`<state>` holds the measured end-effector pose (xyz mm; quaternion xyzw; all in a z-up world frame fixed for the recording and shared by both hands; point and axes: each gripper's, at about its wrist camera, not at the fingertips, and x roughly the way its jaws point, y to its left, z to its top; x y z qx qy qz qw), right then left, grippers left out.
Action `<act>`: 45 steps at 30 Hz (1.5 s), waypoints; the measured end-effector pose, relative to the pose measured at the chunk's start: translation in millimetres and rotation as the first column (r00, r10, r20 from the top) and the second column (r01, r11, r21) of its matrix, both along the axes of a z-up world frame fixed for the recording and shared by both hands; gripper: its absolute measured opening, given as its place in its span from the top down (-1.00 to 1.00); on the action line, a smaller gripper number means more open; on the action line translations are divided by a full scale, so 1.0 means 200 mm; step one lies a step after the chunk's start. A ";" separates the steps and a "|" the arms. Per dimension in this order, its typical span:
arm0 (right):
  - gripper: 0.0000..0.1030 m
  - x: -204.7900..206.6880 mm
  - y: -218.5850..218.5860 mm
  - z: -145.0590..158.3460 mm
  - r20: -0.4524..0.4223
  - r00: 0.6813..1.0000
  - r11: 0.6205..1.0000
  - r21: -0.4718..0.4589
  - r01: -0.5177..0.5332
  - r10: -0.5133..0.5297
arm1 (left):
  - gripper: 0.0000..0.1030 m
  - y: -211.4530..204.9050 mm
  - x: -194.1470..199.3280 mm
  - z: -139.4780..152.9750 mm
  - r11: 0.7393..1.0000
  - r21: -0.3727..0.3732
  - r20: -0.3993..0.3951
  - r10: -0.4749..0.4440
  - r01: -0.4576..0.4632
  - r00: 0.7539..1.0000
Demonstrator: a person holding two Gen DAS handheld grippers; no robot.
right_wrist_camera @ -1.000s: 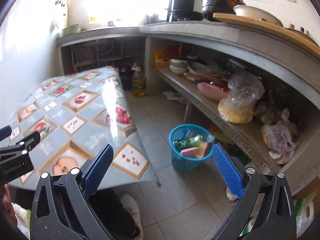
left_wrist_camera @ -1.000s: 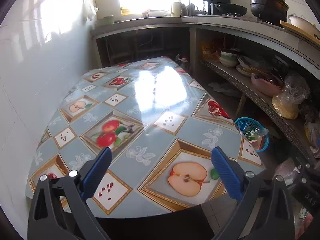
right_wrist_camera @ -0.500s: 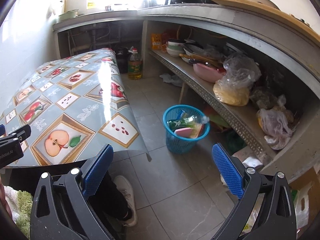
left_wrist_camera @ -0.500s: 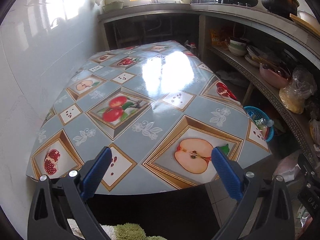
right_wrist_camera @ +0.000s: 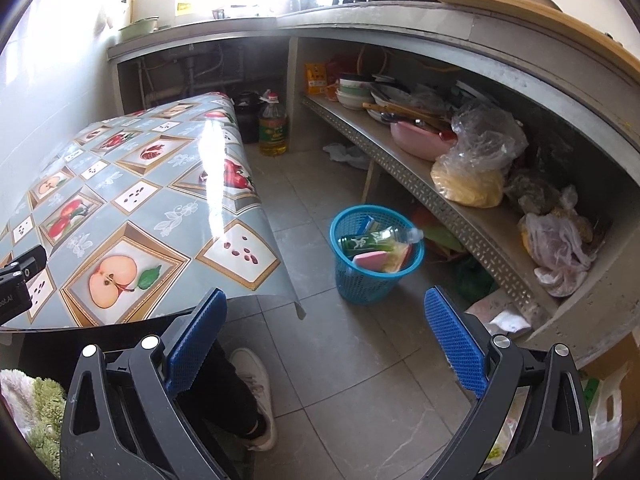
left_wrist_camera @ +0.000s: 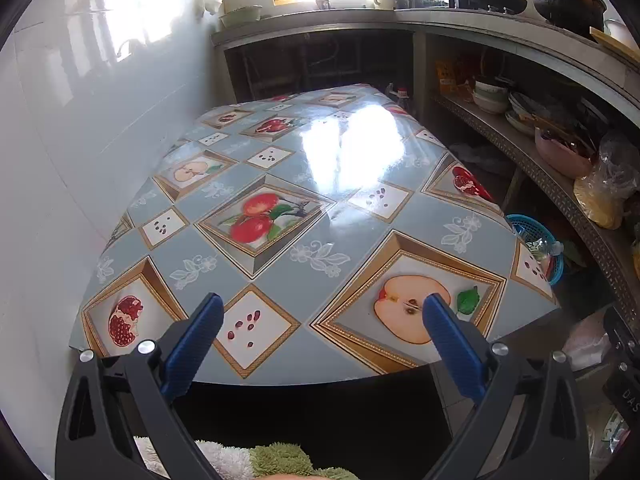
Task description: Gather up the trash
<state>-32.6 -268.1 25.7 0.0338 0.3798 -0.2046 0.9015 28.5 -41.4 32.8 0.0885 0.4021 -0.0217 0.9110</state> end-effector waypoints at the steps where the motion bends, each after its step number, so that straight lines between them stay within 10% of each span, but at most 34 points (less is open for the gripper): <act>1: -0.85 0.00 0.00 0.00 0.001 1.000 1.000 0.000 0.000 0.000 | -0.89 0.00 0.00 0.00 1.000 0.002 -0.001 0.000 0.000 1.000; 45: -0.85 -0.04 0.00 0.06 0.030 0.999 0.999 -0.026 0.019 -0.018 | -0.89 -0.03 -0.02 -0.01 0.999 0.003 -0.018 -0.036 0.037 0.999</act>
